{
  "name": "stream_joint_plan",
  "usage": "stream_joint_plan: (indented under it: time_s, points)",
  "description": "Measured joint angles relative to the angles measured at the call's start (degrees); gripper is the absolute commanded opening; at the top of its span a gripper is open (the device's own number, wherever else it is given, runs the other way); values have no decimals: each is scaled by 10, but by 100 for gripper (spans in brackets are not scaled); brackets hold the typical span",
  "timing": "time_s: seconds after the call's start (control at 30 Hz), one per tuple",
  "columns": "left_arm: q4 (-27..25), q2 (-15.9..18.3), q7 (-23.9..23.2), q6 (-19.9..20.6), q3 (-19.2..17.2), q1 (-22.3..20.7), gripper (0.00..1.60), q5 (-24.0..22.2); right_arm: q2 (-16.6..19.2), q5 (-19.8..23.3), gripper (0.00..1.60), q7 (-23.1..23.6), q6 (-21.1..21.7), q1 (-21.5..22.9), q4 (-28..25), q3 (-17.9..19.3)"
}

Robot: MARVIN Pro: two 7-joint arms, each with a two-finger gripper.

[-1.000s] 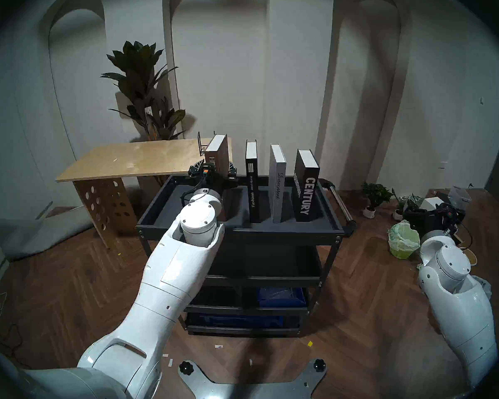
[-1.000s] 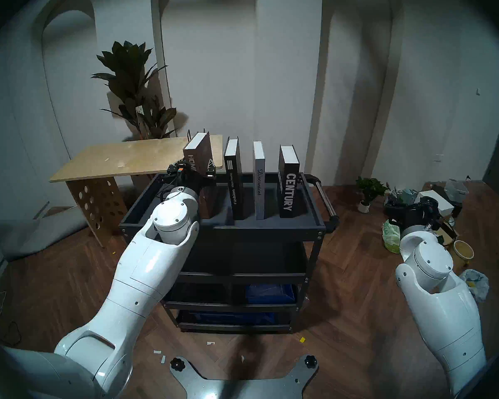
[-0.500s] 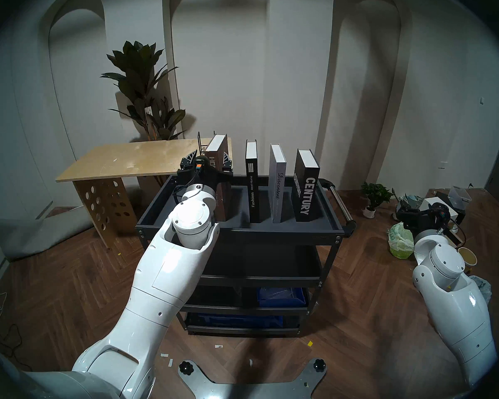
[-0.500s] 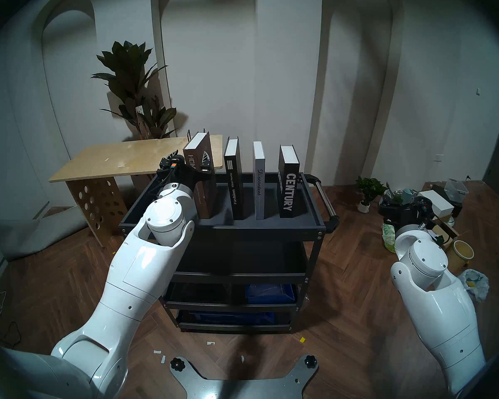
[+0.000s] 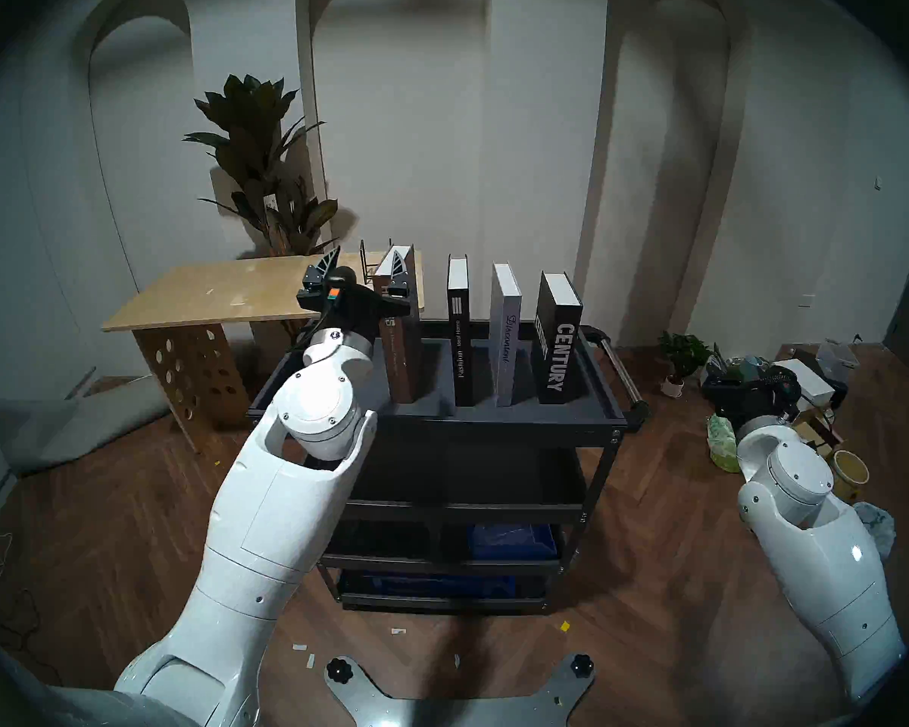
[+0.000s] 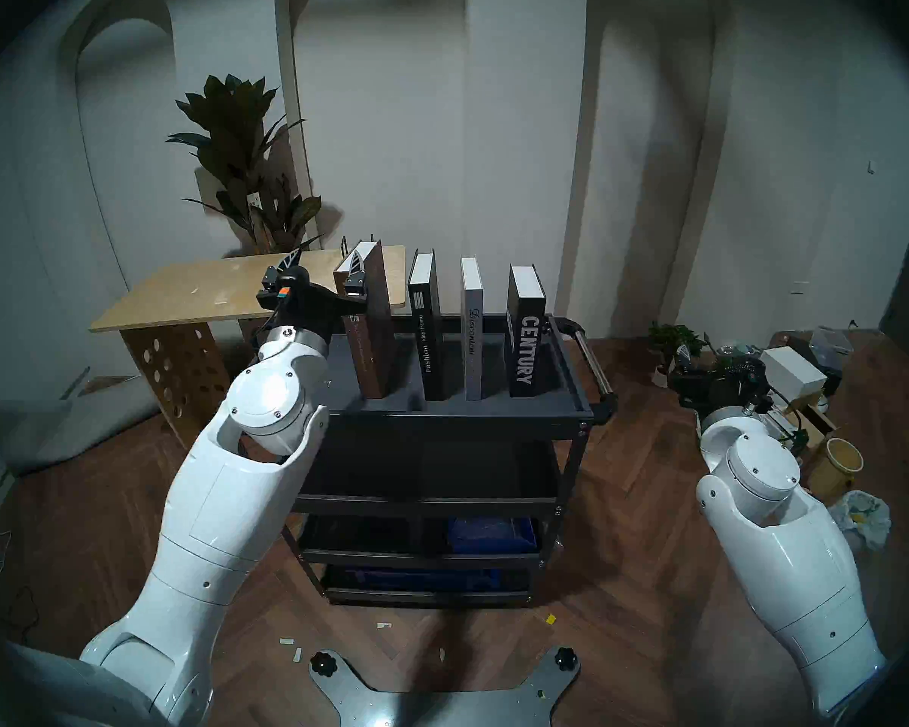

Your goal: Sort the books onto the shelf by size, largest to the left

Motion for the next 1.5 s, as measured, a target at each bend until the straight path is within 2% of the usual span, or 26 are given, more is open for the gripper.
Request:
stream_joint_plan:
  time_s: [0.37, 0.63, 0.83, 1.1, 1.5]
  points:
    - [-85, 42, -19, -1, -47, 74, 160, -25, 16, 12, 160, 90, -11, -19, -37, -31]
    - [-137, 75, -28, 37, -86, 142, 160, -63, 34, 28, 160, 163, -31, -51, -62, -19]
    - [-142, 98, -37, 71, -119, 199, 160, -98, 46, 36, 160, 220, -45, -70, -59, -20]
    - [-133, 117, -66, 71, -147, 252, 160, -124, 47, 24, 160, 261, -79, -72, -24, -40]
    - [-126, 123, -75, 65, -156, 269, 160, -129, 30, 1, 160, 279, -120, -50, 5, -63]
